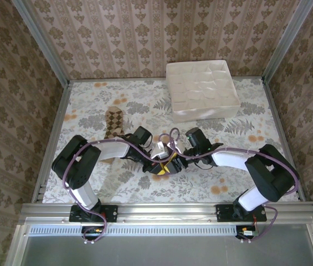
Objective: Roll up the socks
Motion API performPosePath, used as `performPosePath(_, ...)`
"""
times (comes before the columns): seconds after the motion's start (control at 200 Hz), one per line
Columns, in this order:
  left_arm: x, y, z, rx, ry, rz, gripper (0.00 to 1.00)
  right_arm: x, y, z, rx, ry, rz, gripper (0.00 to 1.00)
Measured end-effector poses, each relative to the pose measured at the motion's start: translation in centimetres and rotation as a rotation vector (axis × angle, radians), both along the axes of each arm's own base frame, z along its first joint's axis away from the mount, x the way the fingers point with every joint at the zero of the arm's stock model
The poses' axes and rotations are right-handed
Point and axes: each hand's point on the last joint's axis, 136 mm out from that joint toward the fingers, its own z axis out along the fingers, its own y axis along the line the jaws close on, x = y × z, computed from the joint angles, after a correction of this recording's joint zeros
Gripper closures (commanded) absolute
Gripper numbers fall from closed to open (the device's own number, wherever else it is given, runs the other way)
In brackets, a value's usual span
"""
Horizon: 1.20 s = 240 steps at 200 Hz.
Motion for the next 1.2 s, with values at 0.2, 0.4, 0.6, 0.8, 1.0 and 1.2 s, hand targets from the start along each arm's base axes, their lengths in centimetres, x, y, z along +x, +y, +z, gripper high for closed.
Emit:
performPosePath(0.2,0.7,0.4,0.2,-0.002,0.032,0.045,1.00,0.0,0.2,-1.0,-0.025,0.059,0.001,0.41)
performPosePath(0.4,1.9,0.9,0.0,0.009,0.077,0.117,1.00,0.4,0.7,-1.6,-0.041,0.109,0.002,0.48)
performPosePath(0.6,2.1,1.1,-0.6,0.023,0.138,0.151,1.00,0.8,0.8,-2.6,-0.091,0.178,-0.008,0.81)
performPosePath(0.8,2.6,1.2,-0.7,0.029,0.148,0.189,0.86,1.1,0.7,-2.6,-0.137,0.221,-0.029,1.00)
performPosePath(1.0,4.3,2.9,0.1,0.008,0.091,0.283,0.77,2.2,1.7,-3.6,-0.168,0.306,-0.037,1.00)
performPosePath(1.2,7.1,3.9,5.1,-0.089,-0.133,0.348,0.71,2.2,1.7,-4.0,-0.179,0.389,-0.067,1.00)
